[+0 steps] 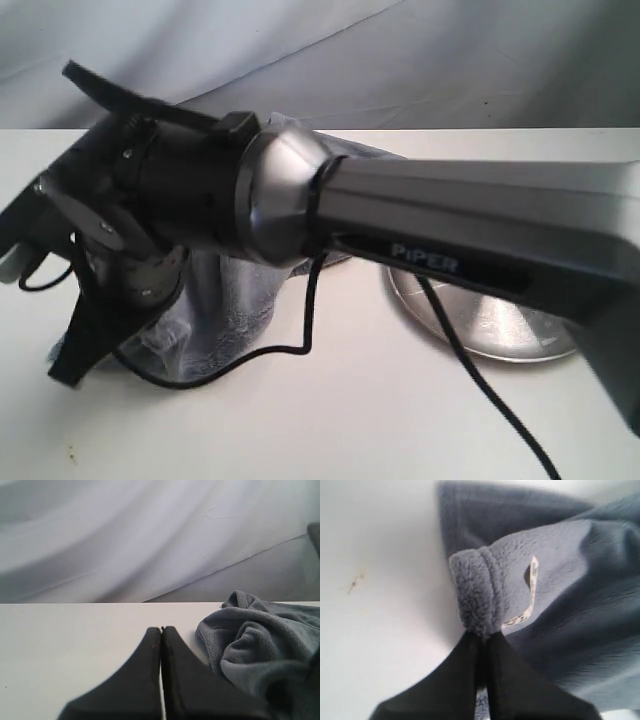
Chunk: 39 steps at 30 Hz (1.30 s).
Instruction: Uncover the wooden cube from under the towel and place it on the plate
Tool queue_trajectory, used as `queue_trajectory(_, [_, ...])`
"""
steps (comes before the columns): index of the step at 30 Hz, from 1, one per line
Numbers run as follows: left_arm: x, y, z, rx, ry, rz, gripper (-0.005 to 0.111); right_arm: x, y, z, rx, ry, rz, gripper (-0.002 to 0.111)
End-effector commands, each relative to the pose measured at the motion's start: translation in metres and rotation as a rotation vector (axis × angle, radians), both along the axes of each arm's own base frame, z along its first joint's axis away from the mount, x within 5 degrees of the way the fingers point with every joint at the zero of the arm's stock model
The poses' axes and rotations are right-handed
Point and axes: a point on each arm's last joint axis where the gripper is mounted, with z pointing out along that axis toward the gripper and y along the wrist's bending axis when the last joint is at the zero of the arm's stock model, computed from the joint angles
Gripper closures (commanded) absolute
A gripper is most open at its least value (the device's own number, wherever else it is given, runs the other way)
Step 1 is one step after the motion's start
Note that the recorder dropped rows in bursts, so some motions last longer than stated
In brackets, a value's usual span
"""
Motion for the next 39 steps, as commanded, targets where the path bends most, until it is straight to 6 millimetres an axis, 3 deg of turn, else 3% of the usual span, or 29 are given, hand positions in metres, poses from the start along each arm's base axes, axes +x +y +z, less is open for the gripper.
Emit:
queue_trajectory(1, [0.0, 0.0, -0.001, -0.001, 0.0, 0.003, 0.107, 0.029, -0.011, 0.034, 0.109, -0.174, -0.083, 0.108])
queue_trajectory(8, [0.0, 0.0, -0.001, -0.001, 0.0, 0.003, 0.107, 0.099, -0.039, 0.075, 0.267, -0.251, -0.281, 0.108])
queue_trajectory(14, [0.0, 0.0, -0.001, -0.001, 0.0, 0.003, 0.107, 0.159, -0.078, 0.105, 0.43, -0.306, -0.459, 0.108])
queue_trajectory(22, [0.0, 0.0, -0.001, -0.001, 0.0, 0.003, 0.107, 0.211, -0.124, 0.092, 0.444, -0.293, -0.654, 0.108])
queue_trajectory(26, [0.0, 0.0, -0.001, -0.001, 0.0, 0.003, 0.107, 0.217, -0.129, 0.076, 0.392, -0.255, -0.689, 0.102])
queue_trajectory(34, [0.0, 0.0, -0.001, -0.001, 0.0, 0.003, 0.107, 0.21, -0.122, 0.068, 0.345, -0.222, -0.69, 0.047])
queue_trajectory(39, [0.0, 0.0, -0.001, -0.001, 0.0, 0.003, 0.107, 0.186, -0.108, 0.084, 0.327, -0.226, -0.615, 0.041])
